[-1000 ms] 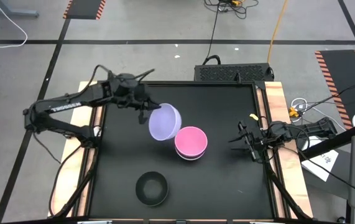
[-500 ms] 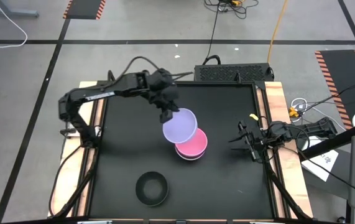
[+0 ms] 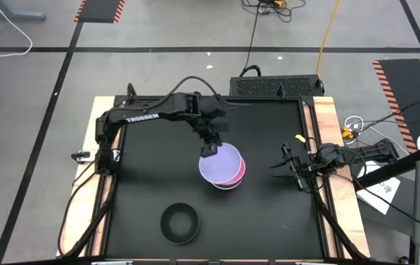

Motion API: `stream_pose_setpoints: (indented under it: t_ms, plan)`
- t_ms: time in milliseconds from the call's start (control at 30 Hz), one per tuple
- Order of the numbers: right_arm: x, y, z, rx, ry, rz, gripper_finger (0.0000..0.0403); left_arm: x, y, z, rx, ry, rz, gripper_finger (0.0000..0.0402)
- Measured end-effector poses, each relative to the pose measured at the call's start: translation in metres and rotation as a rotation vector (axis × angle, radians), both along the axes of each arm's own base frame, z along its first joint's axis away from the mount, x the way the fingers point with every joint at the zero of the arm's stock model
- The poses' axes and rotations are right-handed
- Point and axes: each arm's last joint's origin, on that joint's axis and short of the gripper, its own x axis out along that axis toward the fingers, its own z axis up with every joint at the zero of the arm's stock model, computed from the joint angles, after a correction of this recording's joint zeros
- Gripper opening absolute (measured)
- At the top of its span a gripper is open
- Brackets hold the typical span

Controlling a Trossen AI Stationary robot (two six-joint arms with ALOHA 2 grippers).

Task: Nest bowls inside each other
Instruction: Stack the purple bowl into the pink bowl

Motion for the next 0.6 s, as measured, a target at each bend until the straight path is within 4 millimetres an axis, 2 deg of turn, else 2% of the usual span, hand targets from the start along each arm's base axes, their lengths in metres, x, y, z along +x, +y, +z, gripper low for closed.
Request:
stream_pose_setpoints:
  t_ms: [600]
  plan:
    - [0.000,0.000,0.000,0.000,0.001,0.000,0.0146,0.010,0.004,-0.017,-0.010,0.067,0.003,0.0004]
